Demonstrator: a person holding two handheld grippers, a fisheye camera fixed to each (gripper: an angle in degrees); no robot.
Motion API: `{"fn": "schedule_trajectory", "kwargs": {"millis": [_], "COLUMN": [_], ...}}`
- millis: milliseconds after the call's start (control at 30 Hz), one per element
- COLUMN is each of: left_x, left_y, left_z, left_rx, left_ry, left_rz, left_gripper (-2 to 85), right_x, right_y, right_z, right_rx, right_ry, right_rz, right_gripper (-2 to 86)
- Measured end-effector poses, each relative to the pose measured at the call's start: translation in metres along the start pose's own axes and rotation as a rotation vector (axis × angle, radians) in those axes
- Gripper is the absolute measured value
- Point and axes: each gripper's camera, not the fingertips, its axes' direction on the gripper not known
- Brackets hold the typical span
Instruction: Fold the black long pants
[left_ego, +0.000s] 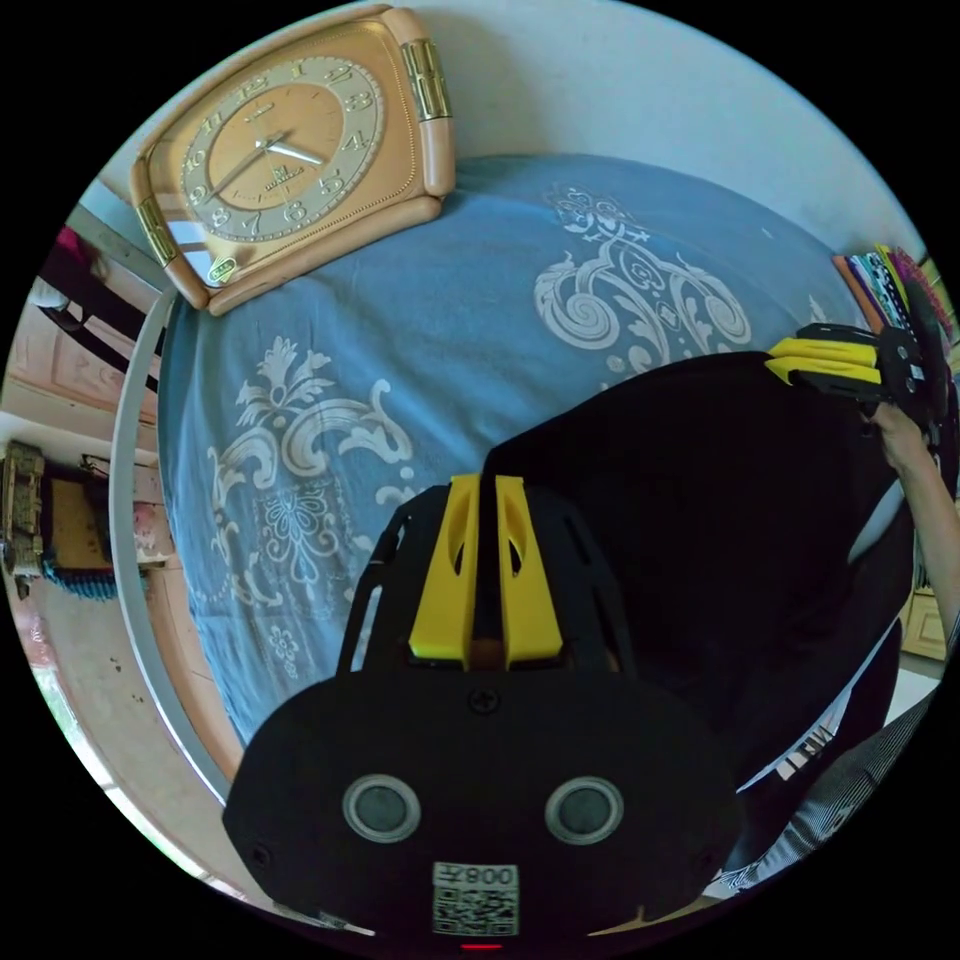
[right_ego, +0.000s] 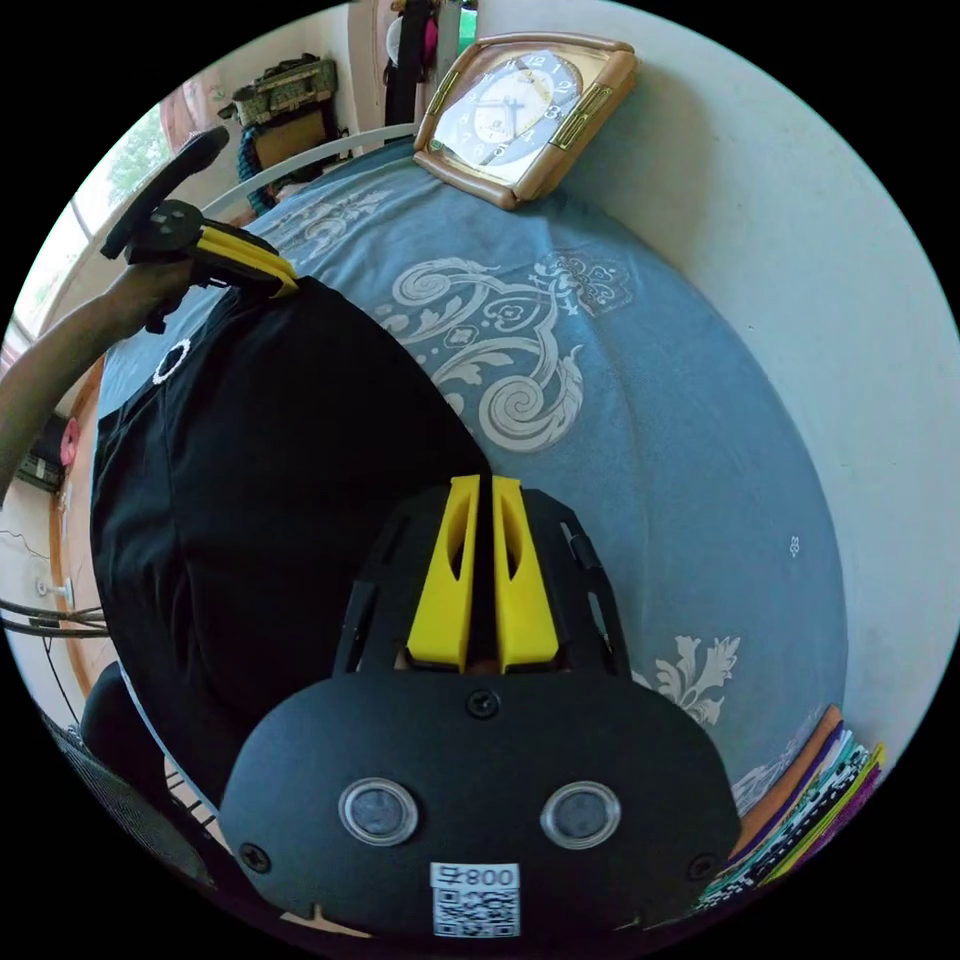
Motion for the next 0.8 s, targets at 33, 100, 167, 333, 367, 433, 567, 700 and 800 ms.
{"fn": "schedule_trajectory", "kwargs": {"millis": [33, 100, 167, 333, 367, 433, 567, 700, 800], "left_x": [-0.001, -0.004, -0.009, -0.021, -0.022, -0.025, -0.027, -0.025, -0.02], "left_y": [0.004, 0.013, 0.023, 0.059, 0.063, 0.083, 0.118, 0.169, 0.21], "left_z": [0.0, -0.001, -0.003, -0.011, -0.012, -0.016, -0.023, -0.031, -0.032], "left_rx": [0.006, 0.025, 0.05, 0.118, 0.125, 0.151, 0.192, 0.23, 0.226], "left_ry": [-0.008, -0.01, 0.009, 0.04, 0.042, 0.053, 0.072, 0.098, 0.108], "left_rz": [-0.005, -0.016, -0.034, -0.052, -0.05, -0.051, -0.041, -0.011, 0.014], "left_gripper": [1.9, 1.8, 1.7, 1.5, 1.5, 1.4, 1.3, 1.1, 1.0], "right_x": [0.001, 0.005, 0.008, 0.008, 0.005, -0.002, -0.026, -0.063, -0.092], "right_y": [-0.001, -0.004, -0.005, -0.003, -0.001, 0.004, 0.023, 0.051, 0.074], "right_z": [-0.002, -0.009, -0.016, -0.047, -0.058, -0.077, -0.129, -0.18, -0.209], "right_rx": [-0.002, -0.005, -0.007, 0.034, 0.046, 0.072, 0.138, 0.191, 0.215], "right_ry": [-0.008, -0.042, -0.066, -0.102, -0.1, -0.089, -0.077, -0.069, -0.112], "right_rz": [0.007, 0.031, 0.041, 0.083, 0.082, 0.069, 0.039, -0.009, -0.027], "right_gripper": [2.2, 1.4, 1.0, 0.7, 0.7, 0.6, 0.5, 0.5, 0.5]}}
